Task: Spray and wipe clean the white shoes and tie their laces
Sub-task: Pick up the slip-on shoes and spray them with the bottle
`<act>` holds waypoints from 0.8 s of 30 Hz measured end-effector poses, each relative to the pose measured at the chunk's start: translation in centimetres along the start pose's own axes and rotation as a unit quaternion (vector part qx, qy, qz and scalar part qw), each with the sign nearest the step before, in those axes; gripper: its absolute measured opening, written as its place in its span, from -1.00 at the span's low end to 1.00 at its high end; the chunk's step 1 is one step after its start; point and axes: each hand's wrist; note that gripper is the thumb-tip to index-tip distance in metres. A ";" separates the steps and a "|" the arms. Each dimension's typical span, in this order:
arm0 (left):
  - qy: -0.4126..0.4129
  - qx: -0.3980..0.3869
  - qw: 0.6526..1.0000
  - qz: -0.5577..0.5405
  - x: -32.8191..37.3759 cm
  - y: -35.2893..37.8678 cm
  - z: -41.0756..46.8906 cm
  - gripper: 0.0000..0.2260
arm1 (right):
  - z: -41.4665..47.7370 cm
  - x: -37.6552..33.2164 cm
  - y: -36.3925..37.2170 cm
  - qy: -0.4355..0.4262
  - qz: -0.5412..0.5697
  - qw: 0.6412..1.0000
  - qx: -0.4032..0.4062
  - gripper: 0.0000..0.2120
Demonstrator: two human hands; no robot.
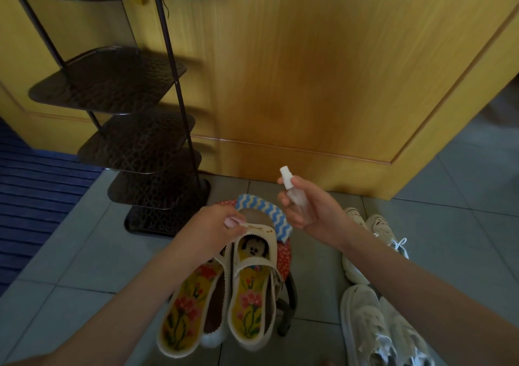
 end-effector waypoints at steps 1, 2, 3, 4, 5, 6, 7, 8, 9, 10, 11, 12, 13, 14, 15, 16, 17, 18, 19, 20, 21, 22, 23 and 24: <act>0.003 -0.006 1.000 0.014 0.1 0.0 -0.1 -0.81 | 0.1 0.2 -0.1 0.000 -0.004 1.000 0.003 -0.81; 0.004 -0.013 0.999 0.032 0.1 0.1 -0.1 -0.81 | 0.2 0.3 -0.2 0.001 -0.002 1.000 0.006 -0.78; 0.003 -0.022 0.999 0.048 0.1 0.1 -0.2 -0.80 | 0.2 0.4 -0.3 0.001 0.003 1.000 0.007 -0.74; -0.001 -0.030 0.998 0.053 0.2 0.1 -0.4 -0.80 | 0.2 0.5 -0.5 0.000 0.008 1.000 0.006 -0.70; -0.007 -0.039 0.998 0.051 0.2 0.2 -0.5 -0.80 | 0.2 0.5 -0.6 -0.002 0.010 1.000 0.002 -0.68; -0.010 -0.045 0.998 0.048 0.1 0.3 -0.6 -0.79 | 0.2 0.4 -0.7 -0.002 0.008 1.000 -0.002 -0.66; -0.012 -0.047 0.998 0.048 0.1 0.3 -0.7 -0.79 | 0.2 0.3 -0.7 -0.003 0.000 1.000 -0.004 -0.63; -0.013 -0.047 0.998 0.051 0.1 0.4 -0.7 -0.78 | 0.2 0.3 -0.6 -0.002 -0.015 1.000 -0.005 -0.61; -0.013 -0.046 0.997 0.053 0.1 0.4 -0.7 -0.78 | 0.2 0.3 -0.4 -0.003 -0.036 0.999 -0.003 -0.60; -0.013 -0.045 0.997 0.055 0.1 0.3 -0.7 -0.78 | 0.2 0.4 -0.2 -0.005 -0.068 0.998 0.003 -0.61; -0.013 -0.045 0.997 0.057 0.1 0.3 -0.7 -0.78 | 0.1 0.5 0.0 -0.013 -0.112 0.993 0.016 -0.63; -0.016 -0.049 0.997 0.058 0.2 0.3 -0.7 -0.79 | 0.1 0.5 0.3 -0.025 -0.164 0.986 0.036 -0.65; -0.020 -0.054 0.997 0.057 0.1 0.3 -0.7 -0.79 | 0.0 0.6 0.6 -0.040 -0.212 0.975 0.056 -0.67; -0.024 -0.060 0.996 0.057 0.2 0.2 -0.8 -0.79 | 0.0 0.8 0.7 -0.054 -0.258 0.962 0.073 -0.69; -0.025 -0.064 0.996 0.059 0.2 0.2 -0.8 -0.79 | 0.1 0.9 0.6 -0.067 -0.305 0.946 0.082 -0.70; -0.024 -0.064 0.996 0.061 0.2 0.2 -0.8 -0.79 | 0.1 1.2 0.4 -0.079 -0.357 0.927 0.090 -0.72; -0.022 -0.064 0.996 0.061 0.1 0.2 -0.8 -0.79 | 0.2 1.6 0.1 -0.094 -0.422 0.896 0.095 -0.73; -0.021 -0.064 0.996 0.062 0.1 0.2 -0.8 -0.79 | 0.4 2.0 -0.4 -0.109 -0.506 0.850 0.099 -0.73; -0.022 -0.065 0.996 0.062 0.1 0.1 -0.8 -0.80 | 0.5 2.4 -0.8 -0.121 -0.593 0.791 0.094 -0.72; -0.025 -0.067 0.996 0.062 0.1 0.1 -0.8 -0.80 | 0.6 2.8 -1.0 -0.129 -0.661 0.734 0.092 -0.70; -0.027 -0.066 0.996 0.063 0.0 0.0 -0.8 -0.82 | 0.7 3.0 -1.0 -0.135 -0.698 0.696 0.099 -0.68; -0.026 -0.062 0.996 0.063 0.0 -0.1 -0.8 -0.83 | 0.8 2.9 -0.8 -0.136 -0.704 0.688 0.111 -0.65; -0.024 -0.056 0.996 0.063 -0.1 -0.1 -0.8 -0.83 | 0.9 2.8 -0.7 -0.128 -0.695 0.697 0.121 -0.61; -0.022 -0.051 0.996 0.063 -0.2 -0.2 -0.8 -0.83 | 1.0 2.7 -0.5 -0.116 -0.679 0.713 0.133 -0.57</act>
Point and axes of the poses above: each hand's wrist, its own z-axis towards the middle knuckle, its own y-axis out of the palm, x = y × z, and after that the axes turned 9 degrees about x, right-handed
